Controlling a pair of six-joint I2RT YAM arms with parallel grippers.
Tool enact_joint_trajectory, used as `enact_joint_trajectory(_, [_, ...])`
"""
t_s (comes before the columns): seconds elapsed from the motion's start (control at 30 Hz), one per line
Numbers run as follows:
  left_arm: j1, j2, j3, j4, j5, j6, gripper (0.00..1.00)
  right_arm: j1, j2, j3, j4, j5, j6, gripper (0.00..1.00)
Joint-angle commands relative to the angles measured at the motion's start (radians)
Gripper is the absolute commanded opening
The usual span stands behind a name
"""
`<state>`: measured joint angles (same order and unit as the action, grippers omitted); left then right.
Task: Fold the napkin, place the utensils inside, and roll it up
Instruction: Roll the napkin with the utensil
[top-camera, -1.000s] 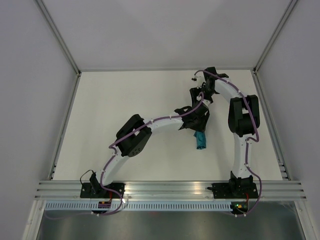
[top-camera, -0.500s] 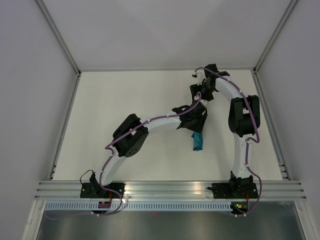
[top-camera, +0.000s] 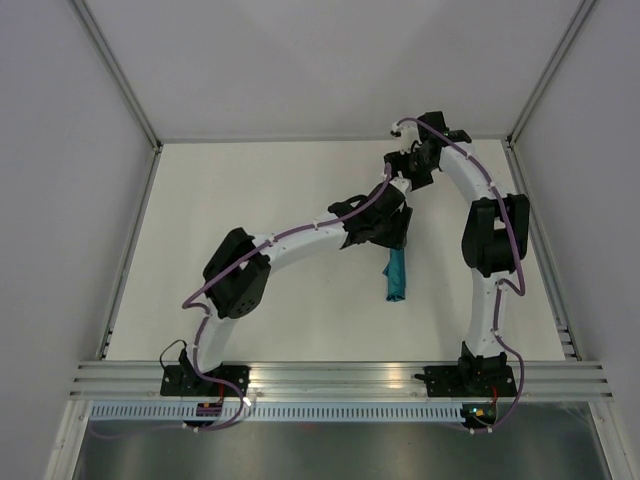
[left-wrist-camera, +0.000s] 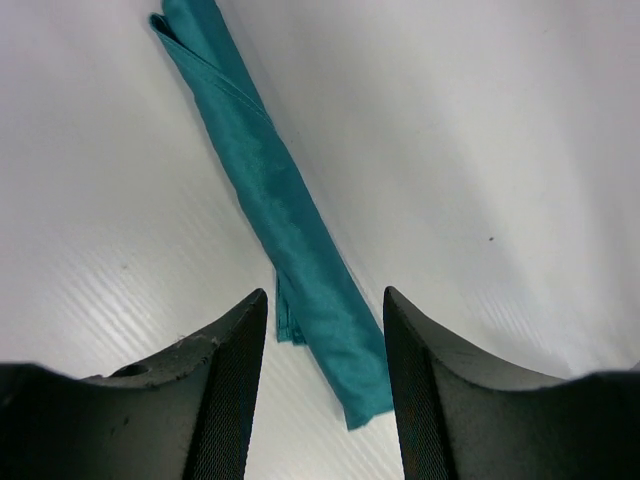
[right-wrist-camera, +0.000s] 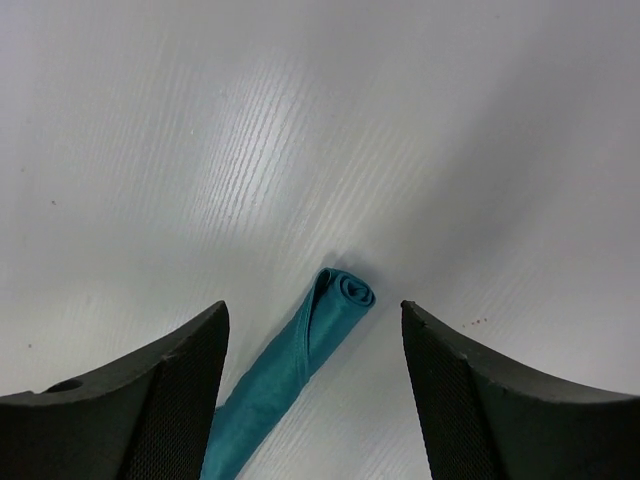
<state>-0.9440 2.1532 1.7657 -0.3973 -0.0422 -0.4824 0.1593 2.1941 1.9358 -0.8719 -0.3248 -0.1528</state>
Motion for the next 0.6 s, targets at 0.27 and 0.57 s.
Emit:
enact_joint_trajectory(0.27, [0.149, -0.542, -0.303, 0.041, 0.012, 0.067, 0.57, -0.227, -0.456, -0.188, 0.174, -0.106, 0.045, 0.79])
enact_joint_trajectory(0.57, [0.313, -0.897, -0.577, 0.041, 0.038, 0.094, 0.60, -0.348, -0.988, -0.687, 0.361, -0.022, 0.006, 0.96])
